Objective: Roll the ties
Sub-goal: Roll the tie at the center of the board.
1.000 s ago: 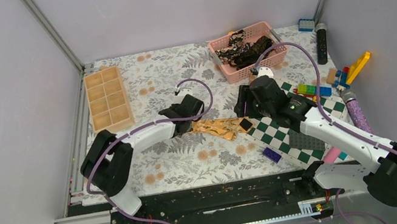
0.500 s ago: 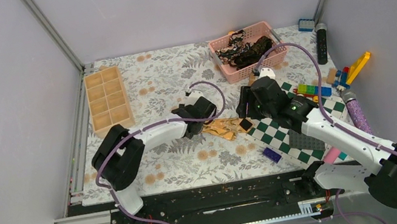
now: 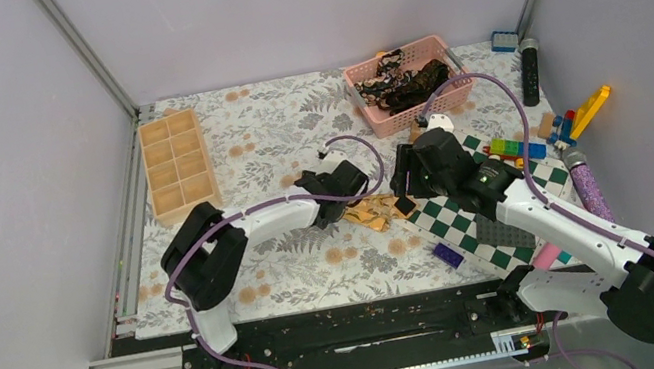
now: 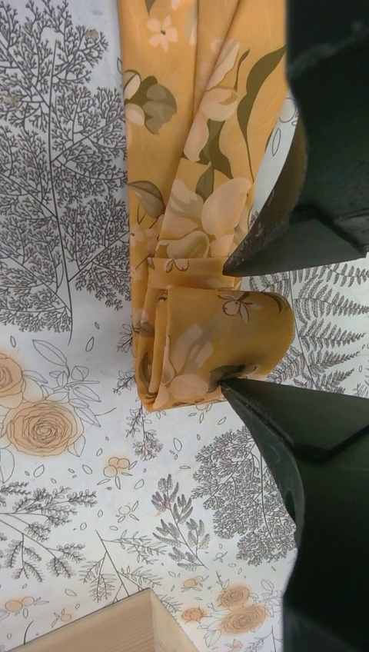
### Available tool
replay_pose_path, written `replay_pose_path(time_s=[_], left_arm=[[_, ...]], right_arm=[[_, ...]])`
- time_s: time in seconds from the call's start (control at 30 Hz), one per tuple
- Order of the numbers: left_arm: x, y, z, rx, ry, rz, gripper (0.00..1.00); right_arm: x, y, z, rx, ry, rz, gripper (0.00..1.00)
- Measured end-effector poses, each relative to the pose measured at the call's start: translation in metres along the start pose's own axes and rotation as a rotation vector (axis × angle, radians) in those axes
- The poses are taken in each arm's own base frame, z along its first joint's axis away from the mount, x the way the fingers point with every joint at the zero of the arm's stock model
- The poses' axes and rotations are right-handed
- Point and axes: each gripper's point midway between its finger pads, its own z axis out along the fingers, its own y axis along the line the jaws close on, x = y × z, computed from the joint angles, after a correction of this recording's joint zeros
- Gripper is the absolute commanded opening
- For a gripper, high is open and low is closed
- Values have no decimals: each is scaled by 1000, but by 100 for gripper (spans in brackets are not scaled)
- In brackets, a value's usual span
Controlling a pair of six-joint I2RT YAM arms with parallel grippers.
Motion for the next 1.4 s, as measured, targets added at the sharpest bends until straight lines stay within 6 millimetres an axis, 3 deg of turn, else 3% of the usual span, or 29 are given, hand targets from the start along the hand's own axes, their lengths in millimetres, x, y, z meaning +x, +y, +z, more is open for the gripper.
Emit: replay_pose_path(time_s=[0.67,0.9,1.23,1.4], left_arm=[[1,-25,-5,133,33,-22,56],[-6,-22,-10,168,32,-63,59],[-64,21,-51,290,-120,-305,64],[-63,57,-47,330,-147,-479,66]], right_arm=[[1,-3,-1,5,-2,3,66],[-1,-5,-1,15,-9,13,67],[-3,-4,4,22,-23,83,68],[6,9,27,-10,34,109,61]])
